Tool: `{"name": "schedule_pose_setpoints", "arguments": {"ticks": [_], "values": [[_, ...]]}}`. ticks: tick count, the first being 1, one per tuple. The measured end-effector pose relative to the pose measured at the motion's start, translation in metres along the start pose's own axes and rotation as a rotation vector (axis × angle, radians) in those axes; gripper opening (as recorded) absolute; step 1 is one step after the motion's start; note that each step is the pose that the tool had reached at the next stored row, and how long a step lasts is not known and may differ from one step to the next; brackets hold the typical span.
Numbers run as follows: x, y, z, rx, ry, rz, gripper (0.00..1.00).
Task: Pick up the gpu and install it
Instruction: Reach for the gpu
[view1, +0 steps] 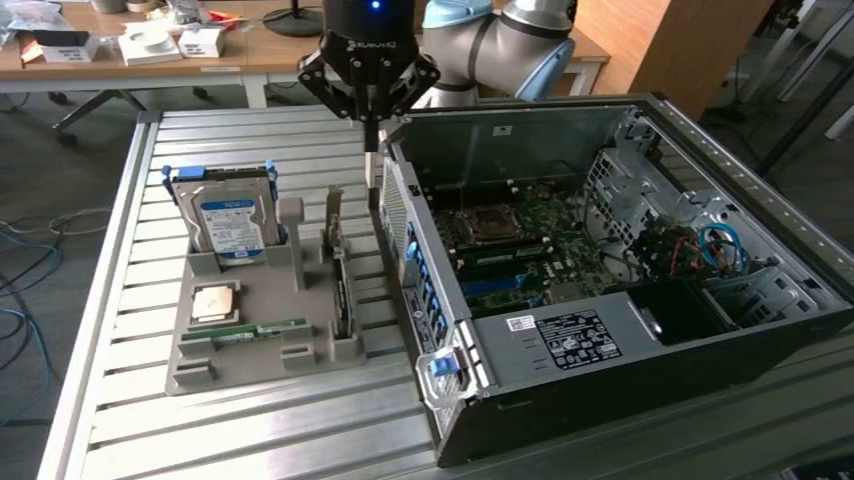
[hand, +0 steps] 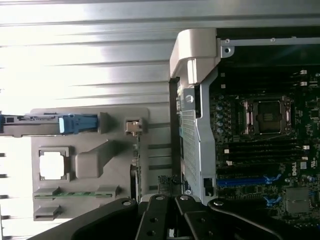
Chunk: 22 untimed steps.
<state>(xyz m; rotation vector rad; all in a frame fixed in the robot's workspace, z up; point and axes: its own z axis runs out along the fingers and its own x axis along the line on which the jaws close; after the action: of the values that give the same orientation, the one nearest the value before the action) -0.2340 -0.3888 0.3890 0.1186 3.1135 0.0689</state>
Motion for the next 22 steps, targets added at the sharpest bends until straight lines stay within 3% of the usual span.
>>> {"name": "schedule_pose_setpoints", "arguments": {"ticks": [12,19,22], "values": [[0.029,-0.0004,0.0016,0.0001,0.0004,0.002,0.11],[0.032,-0.0007,0.0019,0.0002,0.0016,0.002,0.11],[0.032,-0.0050,0.0017,0.0002,0.0016,0.002,0.11]]}}
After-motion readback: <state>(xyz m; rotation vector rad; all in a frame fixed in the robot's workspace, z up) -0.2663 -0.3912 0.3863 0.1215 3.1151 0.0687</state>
